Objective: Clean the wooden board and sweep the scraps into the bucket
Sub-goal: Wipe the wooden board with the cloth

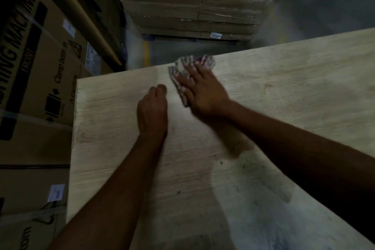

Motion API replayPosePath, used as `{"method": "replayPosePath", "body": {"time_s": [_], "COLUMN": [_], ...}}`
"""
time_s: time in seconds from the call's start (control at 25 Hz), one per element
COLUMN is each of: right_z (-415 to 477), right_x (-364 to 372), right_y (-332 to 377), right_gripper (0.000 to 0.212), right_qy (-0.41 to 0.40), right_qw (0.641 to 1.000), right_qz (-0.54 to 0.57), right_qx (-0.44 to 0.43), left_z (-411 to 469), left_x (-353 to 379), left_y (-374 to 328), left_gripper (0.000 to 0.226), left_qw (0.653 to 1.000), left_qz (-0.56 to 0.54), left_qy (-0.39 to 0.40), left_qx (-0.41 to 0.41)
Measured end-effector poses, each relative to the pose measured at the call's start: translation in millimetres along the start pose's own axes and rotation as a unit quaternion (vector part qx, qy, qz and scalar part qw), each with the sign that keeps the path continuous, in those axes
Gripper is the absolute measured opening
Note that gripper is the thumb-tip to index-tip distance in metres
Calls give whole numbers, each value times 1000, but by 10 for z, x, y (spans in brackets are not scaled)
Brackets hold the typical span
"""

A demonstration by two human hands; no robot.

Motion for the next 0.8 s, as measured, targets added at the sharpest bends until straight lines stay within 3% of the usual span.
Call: {"method": "replayPosePath", "body": {"time_s": [0.12, 0.24, 0.28, 0.36, 0.4, 0.48, 0.52, 0.6, 0.64, 0.68, 0.76, 0.8], "right_z": [114, -55, -64, -92, -165, -344, -375, -365, -415, -489, -685, -709], "right_x": [-167, -127, -145, -218, -190, -65, -57, -152, -202, -192, -77, -75], "right_y": [-280, -370, -477, -539, -442, -362, -477, -707, -696, -620, -506, -568], "right_gripper": [59, 58, 57, 56, 57, 58, 57, 58, 58, 59, 59, 60], "right_qy": [-35, 17, 7, -41, -44, 14, 11, -66, -68, -59, 12, 19], "right_qw": [984, 1000, 999, 984, 986, 1000, 1000, 979, 966, 975, 999, 1000], "right_qz": [23, 4, 15, 25, 34, -7, -21, -2, 6, 5, -20, -22], "right_qx": [175, 25, 39, 169, 155, -9, -16, 195, 249, 214, 26, 10], "left_z": [79, 71, 64, 38, 50, 87, 85, 81, 77, 75, 86, 85], "left_x": [43, 105, 98, 39, 13, -7, -11, -48, -53, -54, -75, -88], "left_y": [-371, -469, -447, -429, -436, -479, -482, -462, -462, -478, -508, -499], "left_gripper": [30, 35, 37, 40, 41, 40, 38, 34, 32, 30, 26, 26], "left_qw": [998, 995, 994, 995, 995, 993, 992, 992, 992, 991, 988, 985], "left_qz": [-46, -89, -107, -102, -104, -120, -124, -127, -127, -130, -154, -169], "left_qy": [-31, -38, -28, -10, -2, 8, 6, -14, -20, -18, -6, 2], "left_qx": [-8, -21, -16, -10, -9, -9, -11, -17, -18, -19, -31, -43]}}
Point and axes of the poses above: each hand's wrist, its own z-axis towards the middle knuckle, its own x-axis out of the palm, y = z × x, the point moved 1 cm from there along z, towards the middle knuckle, and after that the axes turned 2 degrees about -y, right-handed, at the moved point
